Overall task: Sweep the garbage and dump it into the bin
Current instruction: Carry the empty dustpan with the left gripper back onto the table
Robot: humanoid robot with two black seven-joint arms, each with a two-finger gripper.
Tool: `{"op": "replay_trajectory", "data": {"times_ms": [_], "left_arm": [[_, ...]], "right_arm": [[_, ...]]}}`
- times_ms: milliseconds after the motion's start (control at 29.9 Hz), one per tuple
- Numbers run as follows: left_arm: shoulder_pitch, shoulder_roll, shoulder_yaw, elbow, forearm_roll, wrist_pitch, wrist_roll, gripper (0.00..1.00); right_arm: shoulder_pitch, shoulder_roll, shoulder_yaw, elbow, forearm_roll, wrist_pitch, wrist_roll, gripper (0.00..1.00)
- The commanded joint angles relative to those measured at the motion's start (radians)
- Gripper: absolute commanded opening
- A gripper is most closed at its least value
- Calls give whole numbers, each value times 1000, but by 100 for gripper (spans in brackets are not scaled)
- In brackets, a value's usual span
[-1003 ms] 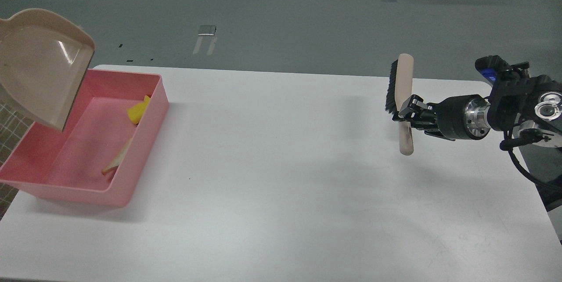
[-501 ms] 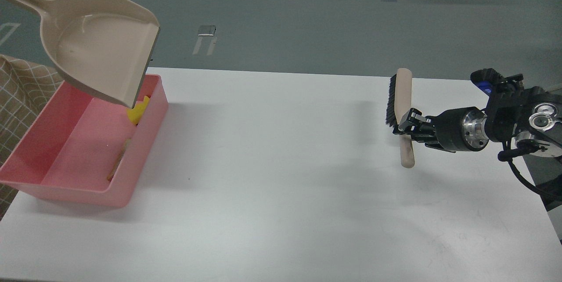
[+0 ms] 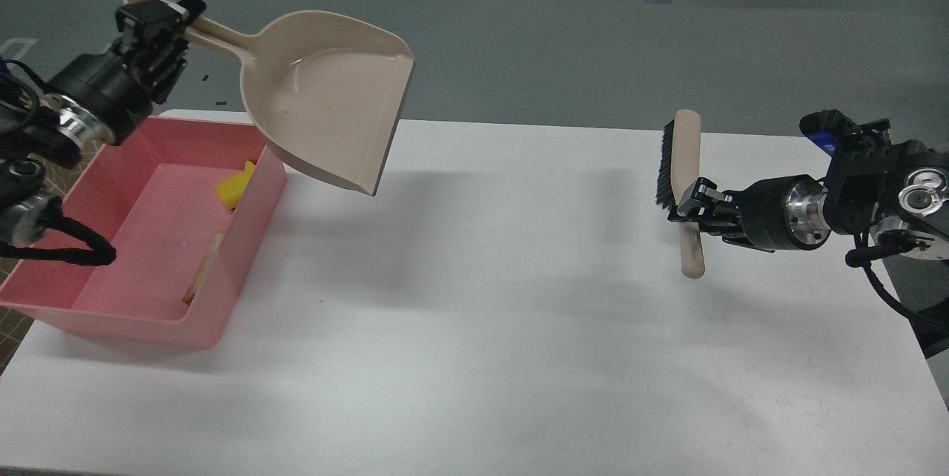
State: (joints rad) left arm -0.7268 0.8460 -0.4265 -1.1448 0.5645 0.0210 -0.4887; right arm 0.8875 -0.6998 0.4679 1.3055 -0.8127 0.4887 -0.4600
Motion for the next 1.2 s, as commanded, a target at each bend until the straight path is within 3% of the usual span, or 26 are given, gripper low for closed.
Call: {"op": "replay_trajectory", "data": {"times_ms": [0,568,1170], "left_arm": [[3,-100,31,0,2,39,0,0],[15,-376,149,54,0,177,0,0],[70,-573,138,226,-2,198,0,0]], "right_arm": [[2,0,1,0,0,0,0,0],[-45,-1,-11,4,0,0,0,0],[-47,-33,-68,6,1,0,0,2]]}}
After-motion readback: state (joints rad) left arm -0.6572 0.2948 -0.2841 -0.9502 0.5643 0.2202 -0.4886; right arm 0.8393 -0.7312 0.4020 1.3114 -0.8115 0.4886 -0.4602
